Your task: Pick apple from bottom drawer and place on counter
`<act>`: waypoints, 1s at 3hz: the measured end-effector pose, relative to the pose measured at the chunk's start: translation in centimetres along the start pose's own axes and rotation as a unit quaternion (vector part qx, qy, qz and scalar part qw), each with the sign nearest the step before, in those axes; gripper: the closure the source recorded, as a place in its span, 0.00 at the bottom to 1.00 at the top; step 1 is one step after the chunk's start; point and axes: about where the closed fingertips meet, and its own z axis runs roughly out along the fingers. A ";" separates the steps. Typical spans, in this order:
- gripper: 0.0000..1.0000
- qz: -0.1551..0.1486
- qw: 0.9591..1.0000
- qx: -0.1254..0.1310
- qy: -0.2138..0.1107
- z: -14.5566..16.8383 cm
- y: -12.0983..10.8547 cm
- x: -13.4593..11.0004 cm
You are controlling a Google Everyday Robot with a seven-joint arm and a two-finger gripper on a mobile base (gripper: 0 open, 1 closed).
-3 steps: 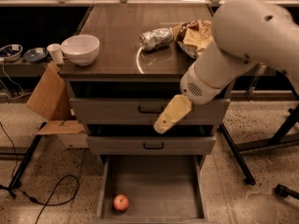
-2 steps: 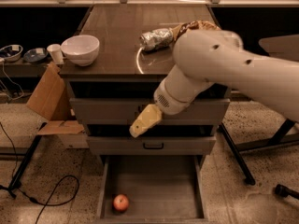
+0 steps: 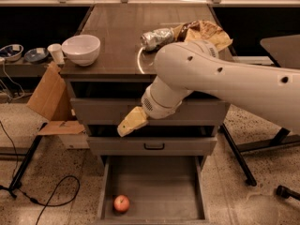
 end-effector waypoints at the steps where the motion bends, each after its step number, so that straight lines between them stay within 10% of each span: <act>1: 0.00 0.000 1.000 0.000 0.000 0.0 0.0 0.0; 3: 0.00 0.001 0.999 -0.031 0.016 4.4 0.0 0.4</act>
Offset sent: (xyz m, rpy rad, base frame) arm 0.0162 -0.0004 -0.0146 0.0344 0.0351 -0.0053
